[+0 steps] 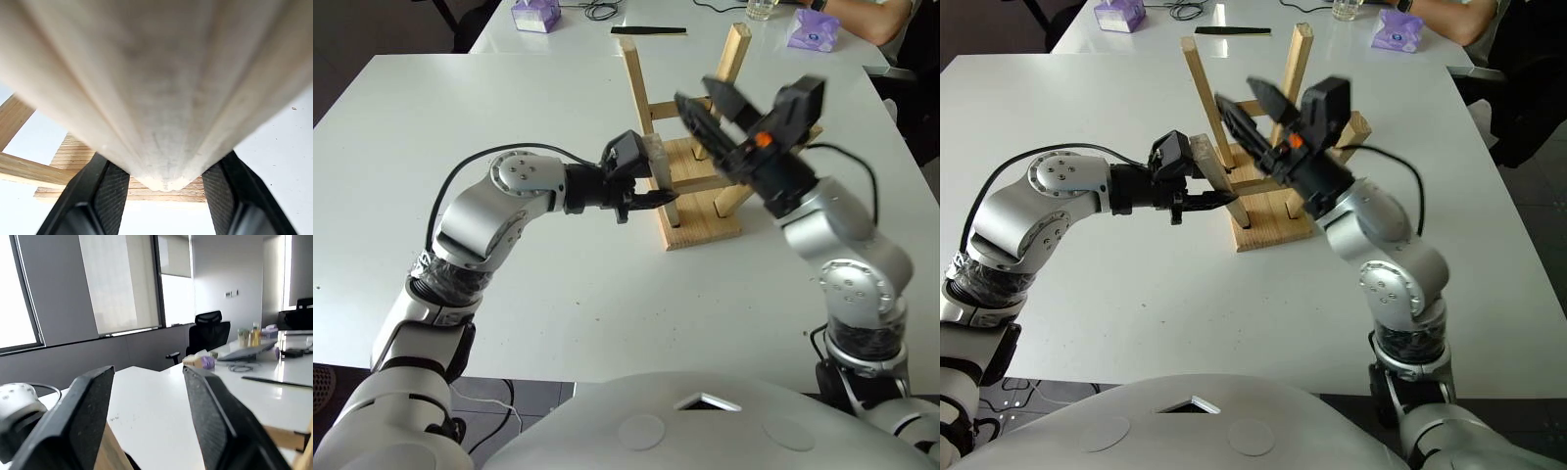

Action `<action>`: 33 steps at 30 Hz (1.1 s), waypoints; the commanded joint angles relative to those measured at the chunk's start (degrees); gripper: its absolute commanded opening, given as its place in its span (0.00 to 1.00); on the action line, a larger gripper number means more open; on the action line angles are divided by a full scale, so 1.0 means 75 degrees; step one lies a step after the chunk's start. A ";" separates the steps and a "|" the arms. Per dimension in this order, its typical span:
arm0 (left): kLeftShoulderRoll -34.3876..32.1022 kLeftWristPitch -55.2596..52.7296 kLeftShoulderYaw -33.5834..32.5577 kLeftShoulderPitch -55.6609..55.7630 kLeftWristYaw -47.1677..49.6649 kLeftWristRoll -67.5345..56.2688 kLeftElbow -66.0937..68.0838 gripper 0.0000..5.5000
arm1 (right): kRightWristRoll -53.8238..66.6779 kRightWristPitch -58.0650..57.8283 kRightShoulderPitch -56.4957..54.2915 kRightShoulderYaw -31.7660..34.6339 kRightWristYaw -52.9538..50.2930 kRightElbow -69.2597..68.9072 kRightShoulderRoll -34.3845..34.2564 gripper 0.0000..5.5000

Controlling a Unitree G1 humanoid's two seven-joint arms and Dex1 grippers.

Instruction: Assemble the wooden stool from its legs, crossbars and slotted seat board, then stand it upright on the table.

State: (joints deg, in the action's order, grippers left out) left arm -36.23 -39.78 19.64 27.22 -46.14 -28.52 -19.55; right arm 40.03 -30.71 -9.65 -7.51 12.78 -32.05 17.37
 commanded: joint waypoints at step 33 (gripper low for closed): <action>-0.0216 -0.0220 0.0735 -0.0808 -0.0101 0.0900 0.0092 0.37 | -0.4039 0.2230 -0.0446 0.0357 0.0338 0.2459 0.1876 0.69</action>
State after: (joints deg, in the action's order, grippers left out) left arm -36.28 -36.73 20.24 24.44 -45.47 -24.89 -21.61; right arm 9.03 -7.69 -11.57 5.62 14.43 0.96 38.12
